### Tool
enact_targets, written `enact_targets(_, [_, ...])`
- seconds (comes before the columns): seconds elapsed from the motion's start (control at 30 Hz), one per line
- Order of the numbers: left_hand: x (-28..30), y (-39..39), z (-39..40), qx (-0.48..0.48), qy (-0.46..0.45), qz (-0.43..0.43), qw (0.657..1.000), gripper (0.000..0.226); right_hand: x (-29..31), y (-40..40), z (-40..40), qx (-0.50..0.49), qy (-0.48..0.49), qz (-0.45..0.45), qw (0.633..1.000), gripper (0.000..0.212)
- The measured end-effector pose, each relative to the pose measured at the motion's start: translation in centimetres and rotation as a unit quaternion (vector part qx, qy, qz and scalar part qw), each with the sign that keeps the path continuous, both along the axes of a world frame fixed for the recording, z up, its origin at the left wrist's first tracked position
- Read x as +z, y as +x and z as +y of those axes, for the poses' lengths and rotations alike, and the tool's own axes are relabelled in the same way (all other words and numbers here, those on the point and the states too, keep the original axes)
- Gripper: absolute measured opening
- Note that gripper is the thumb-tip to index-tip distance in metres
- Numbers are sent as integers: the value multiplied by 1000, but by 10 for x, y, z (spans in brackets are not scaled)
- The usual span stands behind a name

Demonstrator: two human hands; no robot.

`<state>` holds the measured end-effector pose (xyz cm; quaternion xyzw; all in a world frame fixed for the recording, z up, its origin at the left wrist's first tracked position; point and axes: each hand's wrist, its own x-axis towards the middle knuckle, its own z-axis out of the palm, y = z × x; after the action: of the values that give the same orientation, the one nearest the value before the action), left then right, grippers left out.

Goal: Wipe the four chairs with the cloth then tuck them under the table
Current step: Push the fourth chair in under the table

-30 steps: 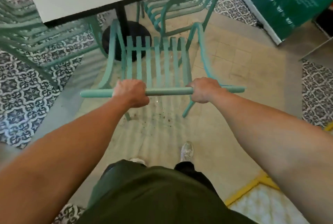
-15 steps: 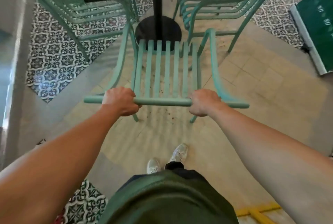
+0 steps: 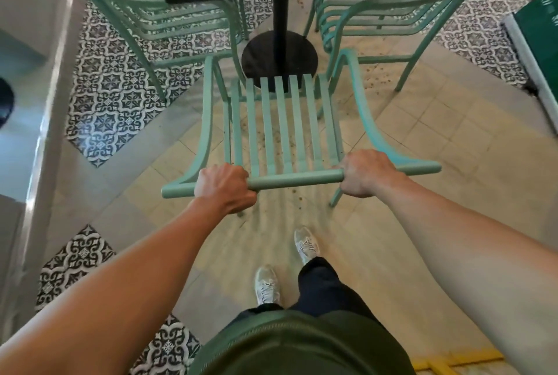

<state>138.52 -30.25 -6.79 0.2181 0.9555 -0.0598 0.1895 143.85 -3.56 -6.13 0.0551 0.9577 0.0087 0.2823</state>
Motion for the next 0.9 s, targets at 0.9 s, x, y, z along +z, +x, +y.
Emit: enact_targets(0.9, [5, -106, 37, 57, 8, 28, 998, 32, 2, -115, 39, 45, -37, 41, 997, 15])
